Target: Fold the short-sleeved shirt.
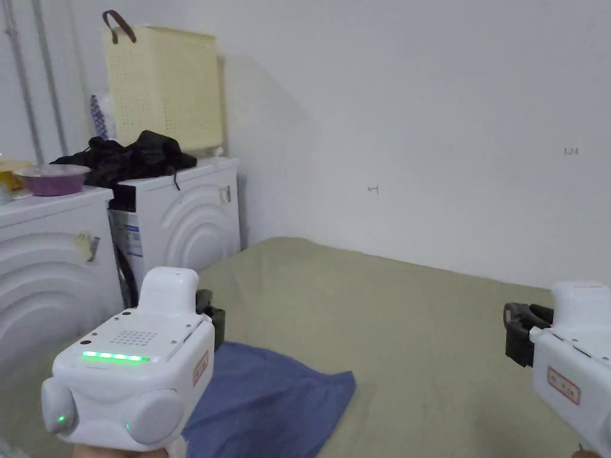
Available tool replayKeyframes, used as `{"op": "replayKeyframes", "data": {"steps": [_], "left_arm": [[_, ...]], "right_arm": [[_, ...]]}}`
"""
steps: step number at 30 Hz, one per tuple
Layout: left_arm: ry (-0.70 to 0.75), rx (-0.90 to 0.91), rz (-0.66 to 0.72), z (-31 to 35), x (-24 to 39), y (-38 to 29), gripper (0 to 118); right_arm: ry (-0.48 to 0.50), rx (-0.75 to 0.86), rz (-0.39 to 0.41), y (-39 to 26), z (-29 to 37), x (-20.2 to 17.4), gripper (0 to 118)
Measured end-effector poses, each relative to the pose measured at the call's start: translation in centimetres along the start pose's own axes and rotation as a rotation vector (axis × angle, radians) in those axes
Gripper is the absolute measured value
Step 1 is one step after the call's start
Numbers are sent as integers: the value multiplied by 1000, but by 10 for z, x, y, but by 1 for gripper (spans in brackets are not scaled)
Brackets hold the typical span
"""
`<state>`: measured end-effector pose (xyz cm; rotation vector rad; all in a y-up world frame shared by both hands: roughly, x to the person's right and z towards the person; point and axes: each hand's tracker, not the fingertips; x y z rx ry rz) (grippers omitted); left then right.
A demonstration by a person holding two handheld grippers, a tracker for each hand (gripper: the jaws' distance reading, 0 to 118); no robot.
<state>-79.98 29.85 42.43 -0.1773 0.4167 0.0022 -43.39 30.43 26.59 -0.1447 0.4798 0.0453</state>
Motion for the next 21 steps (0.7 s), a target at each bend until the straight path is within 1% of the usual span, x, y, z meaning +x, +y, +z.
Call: {"op": "replayKeyframes", "data": {"steps": [1, 5, 7, 10, 12, 14, 17, 21], "left_arm": [[17, -8, 10, 3, -11, -2, 0], [65, -43, 34, 0, -39, -10, 0], [68, -55, 27, -8, -45, -12, 0], [49, -103, 30, -32, -46, -9, 0], [-12, -157, 21, -58, -46, -2, 0], [-56, -277, -25, -99, -39, 11, 0], [-168, -568, -125, -174, -22, 17, 0], [-297, -819, -135, -254, 2, -5, 0]], "right_arm": [[28, -8, -7, -1, -6, -9, 0], [87, -32, 29, -12, -24, -32, 0], [96, -40, 30, -18, -29, -35, 0], [85, -63, 21, -22, -41, -28, 0], [72, -71, 24, -25, -45, -21, 0], [46, -86, 41, -28, -52, -12, 0], [14, -111, 50, -37, -60, 4, 0], [-39, -171, 48, -59, -67, 27, 0]]}}
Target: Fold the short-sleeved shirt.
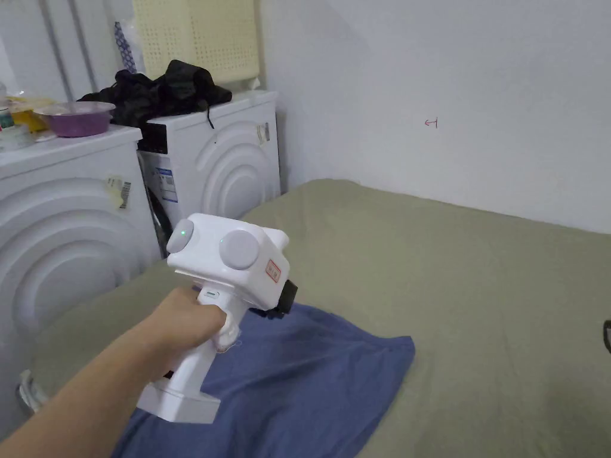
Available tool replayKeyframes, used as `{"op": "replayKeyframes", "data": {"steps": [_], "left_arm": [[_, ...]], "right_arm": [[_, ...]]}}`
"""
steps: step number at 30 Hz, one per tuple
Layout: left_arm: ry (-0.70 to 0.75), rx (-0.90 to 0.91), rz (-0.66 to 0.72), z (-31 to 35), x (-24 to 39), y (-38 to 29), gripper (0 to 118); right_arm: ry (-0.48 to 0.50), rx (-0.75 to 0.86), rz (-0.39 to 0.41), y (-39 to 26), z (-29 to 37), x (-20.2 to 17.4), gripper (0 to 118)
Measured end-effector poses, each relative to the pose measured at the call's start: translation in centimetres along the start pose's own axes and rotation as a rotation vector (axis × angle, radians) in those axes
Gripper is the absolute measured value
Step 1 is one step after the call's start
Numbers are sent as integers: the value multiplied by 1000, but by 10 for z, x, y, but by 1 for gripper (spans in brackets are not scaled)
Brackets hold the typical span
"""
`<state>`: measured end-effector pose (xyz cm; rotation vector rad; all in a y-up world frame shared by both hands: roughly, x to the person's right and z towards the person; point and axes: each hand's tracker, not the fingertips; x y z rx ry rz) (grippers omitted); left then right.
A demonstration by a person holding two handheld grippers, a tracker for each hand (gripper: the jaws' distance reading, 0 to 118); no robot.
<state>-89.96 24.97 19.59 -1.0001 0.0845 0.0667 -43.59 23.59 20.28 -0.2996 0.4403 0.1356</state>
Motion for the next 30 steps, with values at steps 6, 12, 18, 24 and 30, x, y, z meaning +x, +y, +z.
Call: {"op": "replayKeyframes", "data": {"steps": [6, 12, 18, 24, 30], "left_arm": [[-142, -169, 13, -97, 15, 17, 118], [-71, -295, 46, -180, 11, -7, 116], [-54, -361, 102, -211, 0, -37, 108], [-51, -234, 58, -176, 2, -33, 36], [-89, -71, 99, -106, 28, -3, 0]], "right_arm": [[-75, -117, -21, -39, -15, 27, 0], [-90, -189, -39, -68, -24, 45, 0], [-77, -221, -65, -87, -28, 52, 0], [-83, -236, -92, -94, -16, 59, 0], [-115, -241, -133, -101, 3, 81, 0]]}}
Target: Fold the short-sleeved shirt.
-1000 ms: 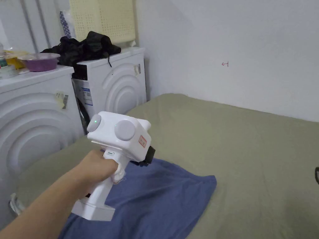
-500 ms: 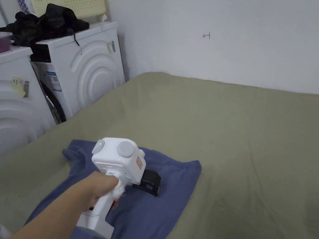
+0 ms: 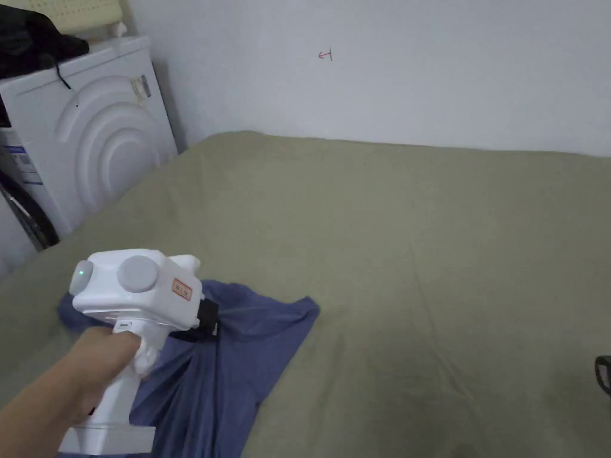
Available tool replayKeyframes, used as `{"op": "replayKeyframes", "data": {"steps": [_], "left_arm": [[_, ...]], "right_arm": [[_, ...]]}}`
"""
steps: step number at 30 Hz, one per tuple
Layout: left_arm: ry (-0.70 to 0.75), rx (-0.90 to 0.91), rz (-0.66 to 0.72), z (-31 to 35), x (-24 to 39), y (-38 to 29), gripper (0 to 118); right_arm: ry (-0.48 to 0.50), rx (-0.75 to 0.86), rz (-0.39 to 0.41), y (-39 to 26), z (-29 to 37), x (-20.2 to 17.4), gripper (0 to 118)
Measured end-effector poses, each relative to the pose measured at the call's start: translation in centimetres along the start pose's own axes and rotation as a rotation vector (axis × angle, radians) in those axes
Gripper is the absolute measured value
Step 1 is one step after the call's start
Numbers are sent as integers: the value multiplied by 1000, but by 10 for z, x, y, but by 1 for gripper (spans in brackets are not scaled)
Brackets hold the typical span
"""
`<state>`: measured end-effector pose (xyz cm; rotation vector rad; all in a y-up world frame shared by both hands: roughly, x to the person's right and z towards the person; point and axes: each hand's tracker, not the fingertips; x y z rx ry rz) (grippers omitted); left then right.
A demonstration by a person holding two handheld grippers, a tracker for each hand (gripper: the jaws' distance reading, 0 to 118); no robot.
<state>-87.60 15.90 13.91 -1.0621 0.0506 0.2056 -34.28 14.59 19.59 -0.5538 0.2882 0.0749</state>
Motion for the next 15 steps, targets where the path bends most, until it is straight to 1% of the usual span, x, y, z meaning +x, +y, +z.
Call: {"op": "replayKeyframes", "data": {"steps": [3, 4, 5, 7, 9, 13, 15], "left_arm": [[-70, 110, -57, 36, 41, 22, 0], [-119, 132, -87, 46, 62, 30, 0], [-174, 124, -129, 53, 83, 36, 0], [-216, 140, -212, 60, 127, 50, 0], [-237, 167, -306, 66, 179, 55, 0], [-440, 158, -408, 68, 280, 56, 0], [-503, 148, -483, 65, 328, 48, 0]], "right_arm": [[-34, 2, -5, -4, 17, 19, 0], [-49, 5, -12, -6, 25, 28, 0], [-63, 8, -22, -8, 34, 37, 0], [-94, 12, -42, -12, 52, 56, 0], [-157, 16, -58, -16, 72, 74, 0], [-258, 24, -107, -28, 111, 117, 0], [-313, 31, -123, -32, 129, 135, 0]]}}
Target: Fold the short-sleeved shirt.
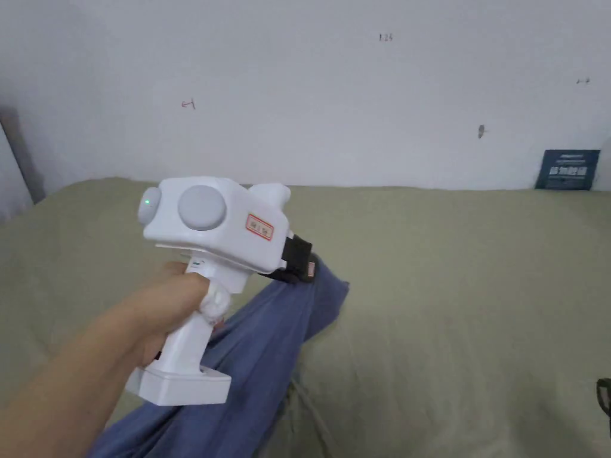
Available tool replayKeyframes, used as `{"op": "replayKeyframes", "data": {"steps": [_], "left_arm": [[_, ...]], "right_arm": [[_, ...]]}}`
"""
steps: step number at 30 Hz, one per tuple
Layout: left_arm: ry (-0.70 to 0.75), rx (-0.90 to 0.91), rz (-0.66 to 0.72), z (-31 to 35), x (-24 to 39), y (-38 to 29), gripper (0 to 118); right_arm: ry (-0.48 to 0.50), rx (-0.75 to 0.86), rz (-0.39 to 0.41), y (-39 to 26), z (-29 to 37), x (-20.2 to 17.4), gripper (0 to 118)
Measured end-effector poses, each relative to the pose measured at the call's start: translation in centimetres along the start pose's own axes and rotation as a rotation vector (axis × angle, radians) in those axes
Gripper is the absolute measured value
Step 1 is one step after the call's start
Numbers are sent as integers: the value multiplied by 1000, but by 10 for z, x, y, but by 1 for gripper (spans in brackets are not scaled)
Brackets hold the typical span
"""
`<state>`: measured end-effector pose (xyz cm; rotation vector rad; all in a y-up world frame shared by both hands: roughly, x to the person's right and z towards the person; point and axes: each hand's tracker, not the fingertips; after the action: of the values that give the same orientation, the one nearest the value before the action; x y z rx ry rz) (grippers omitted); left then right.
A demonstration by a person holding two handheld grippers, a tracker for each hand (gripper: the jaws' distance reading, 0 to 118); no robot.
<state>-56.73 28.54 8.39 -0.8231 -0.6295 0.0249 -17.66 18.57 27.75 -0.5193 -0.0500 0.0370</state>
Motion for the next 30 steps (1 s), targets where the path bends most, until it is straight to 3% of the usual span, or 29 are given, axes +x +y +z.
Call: {"op": "replayKeyframes", "data": {"steps": [5, 7, 11, 16, 17, 18, 19, 20, 21, 24, 27, 28, 30], "left_arm": [[-199, -82, -147, -66, 102, 5, 0], [-269, -122, -144, -88, 128, -3, 0], [-341, -215, -155, -137, 151, -41, 0], [-389, -309, -87, -179, 156, -95, 0], [-381, -312, -84, -182, 153, -102, 7], [-379, -316, -82, -181, 150, -105, 24], [-360, -321, -77, -178, 147, -106, 60], [-337, -328, -71, -172, 145, -104, 104], [-312, -333, -70, -166, 140, -103, 115], [-251, -197, -58, -105, 110, -80, 105], [-61, -31, -37, -33, 71, -71, 94], [-4, 26, -12, -7, 51, -72, 81], [99, 116, 42, 38, 22, -85, 23]], "right_arm": [[-114, -4, -40, 0, 24, 45, 0], [-134, 1, -46, -2, 28, 56, 0], [-154, -6, -70, -11, 23, 68, 0], [-152, -23, -82, -14, 18, 58, 0], [-144, -24, -84, -14, 16, 55, 0], [-140, -22, -84, -13, 15, 52, 0], [-134, -19, -84, -12, 14, 49, 0], [-124, -16, -85, -10, 14, 46, 0], [-115, -13, -87, -8, 13, 44, 0], [-84, 2, -78, 1, 15, 36, 0], [-49, 17, -76, 12, 14, 30, 0], [-37, 28, -78, 16, 15, 27, 0], [-17, 46, -75, 25, 16, 24, 0]]}}
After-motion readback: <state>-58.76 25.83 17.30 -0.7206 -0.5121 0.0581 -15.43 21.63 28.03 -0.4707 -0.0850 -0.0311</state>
